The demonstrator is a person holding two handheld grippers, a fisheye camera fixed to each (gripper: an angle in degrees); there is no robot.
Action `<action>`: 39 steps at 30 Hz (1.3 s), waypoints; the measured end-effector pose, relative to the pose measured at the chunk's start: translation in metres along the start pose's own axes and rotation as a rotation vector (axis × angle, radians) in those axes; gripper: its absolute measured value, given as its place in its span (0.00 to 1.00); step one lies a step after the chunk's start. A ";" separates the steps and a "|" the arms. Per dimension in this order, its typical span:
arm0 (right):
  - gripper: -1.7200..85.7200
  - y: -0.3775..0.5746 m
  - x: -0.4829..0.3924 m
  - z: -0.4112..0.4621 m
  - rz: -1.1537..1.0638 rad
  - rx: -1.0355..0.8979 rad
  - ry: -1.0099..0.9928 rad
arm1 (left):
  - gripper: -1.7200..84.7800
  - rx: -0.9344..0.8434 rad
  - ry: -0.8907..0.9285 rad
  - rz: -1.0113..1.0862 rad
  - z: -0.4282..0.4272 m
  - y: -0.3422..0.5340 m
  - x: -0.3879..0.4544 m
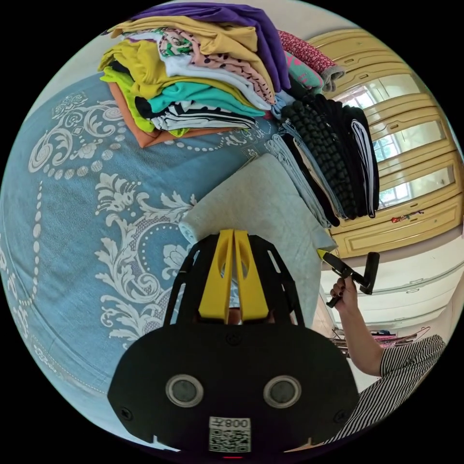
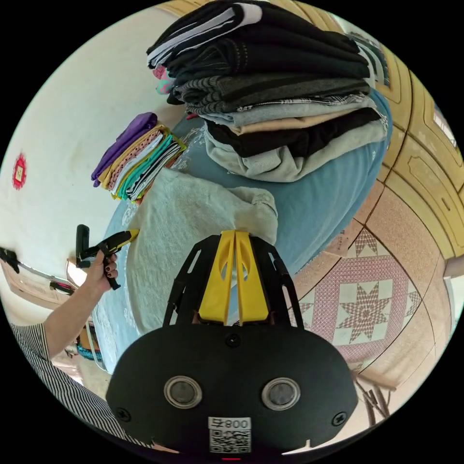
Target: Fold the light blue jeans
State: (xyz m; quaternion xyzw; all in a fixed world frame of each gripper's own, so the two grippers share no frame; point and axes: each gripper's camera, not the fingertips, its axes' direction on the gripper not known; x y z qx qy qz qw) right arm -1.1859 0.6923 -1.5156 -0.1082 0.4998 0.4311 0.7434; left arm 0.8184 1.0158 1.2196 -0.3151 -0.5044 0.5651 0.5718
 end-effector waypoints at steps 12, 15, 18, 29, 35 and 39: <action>0.02 -0.093 -0.110 0.028 -0.401 -0.018 0.166 | 0.02 -0.068 -0.291 0.249 -0.008 0.002 0.089; 0.02 -0.112 -0.120 0.067 -0.434 -0.163 0.288 | 0.02 -0.067 -0.308 0.284 -0.009 0.004 0.099; 0.02 -0.118 -0.119 0.061 -0.458 -0.131 0.317 | 0.02 -0.091 -0.277 0.284 -0.013 0.003 0.101; 0.02 -0.132 -0.068 -0.022 -0.353 -0.066 0.156 | 0.02 0.002 -0.053 0.260 -0.057 0.094 0.134; 0.02 -0.110 -0.013 -0.035 -0.259 -0.155 0.153 | 0.02 -0.198 -0.146 0.252 -0.016 0.124 0.142; 0.02 -0.116 0.004 -0.059 -0.194 -0.124 0.099 | 0.02 -0.155 -0.137 0.269 -0.038 0.139 0.148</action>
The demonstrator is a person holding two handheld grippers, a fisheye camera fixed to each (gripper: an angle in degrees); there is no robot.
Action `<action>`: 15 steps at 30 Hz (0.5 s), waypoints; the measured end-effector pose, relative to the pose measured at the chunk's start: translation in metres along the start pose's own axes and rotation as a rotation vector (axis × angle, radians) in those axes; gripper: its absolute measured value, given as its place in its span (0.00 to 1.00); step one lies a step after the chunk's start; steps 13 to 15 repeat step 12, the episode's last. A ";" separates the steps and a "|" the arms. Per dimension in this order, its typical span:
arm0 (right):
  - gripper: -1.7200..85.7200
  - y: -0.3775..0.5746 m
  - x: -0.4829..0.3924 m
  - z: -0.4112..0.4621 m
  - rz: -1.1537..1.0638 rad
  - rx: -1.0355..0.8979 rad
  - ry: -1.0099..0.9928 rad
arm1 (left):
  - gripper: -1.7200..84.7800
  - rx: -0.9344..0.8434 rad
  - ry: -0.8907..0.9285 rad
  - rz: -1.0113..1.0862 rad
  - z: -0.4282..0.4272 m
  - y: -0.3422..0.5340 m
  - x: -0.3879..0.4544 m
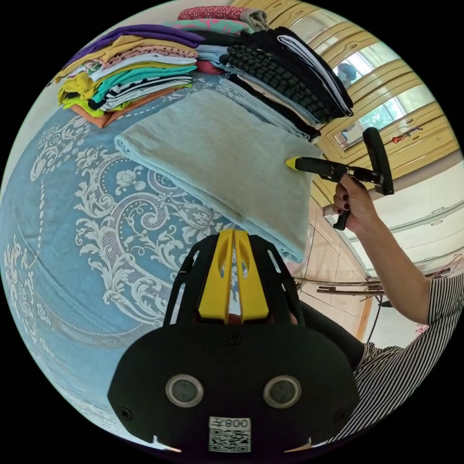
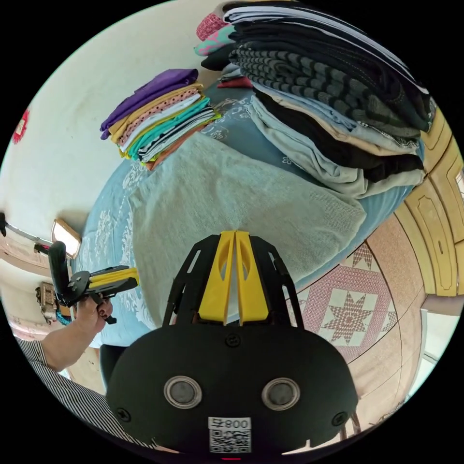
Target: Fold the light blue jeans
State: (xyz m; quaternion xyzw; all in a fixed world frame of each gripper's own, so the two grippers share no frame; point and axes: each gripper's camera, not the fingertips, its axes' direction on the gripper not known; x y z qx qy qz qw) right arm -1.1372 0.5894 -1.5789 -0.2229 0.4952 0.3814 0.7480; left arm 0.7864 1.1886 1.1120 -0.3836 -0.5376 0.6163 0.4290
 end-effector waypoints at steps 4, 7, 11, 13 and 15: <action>0.03 0.006 0.015 -0.052 -0.010 0.142 -0.046 | 0.02 0.018 -0.074 0.008 -0.017 0.028 0.002; 0.03 0.001 0.026 -0.097 -0.045 0.261 -0.064 | 0.02 -0.066 -0.125 -0.015 -0.005 0.049 -0.006; 0.08 -0.024 0.037 -0.165 -0.102 0.440 -0.020 | 0.02 -0.066 -0.098 -0.045 0.003 0.071 -0.013; 0.09 -0.029 0.039 -0.173 -0.108 0.461 -0.013 | 0.02 -0.073 -0.096 -0.039 0.004 0.074 -0.013; 0.09 -0.029 0.039 -0.173 -0.108 0.461 -0.013 | 0.02 -0.073 -0.096 -0.039 0.004 0.074 -0.013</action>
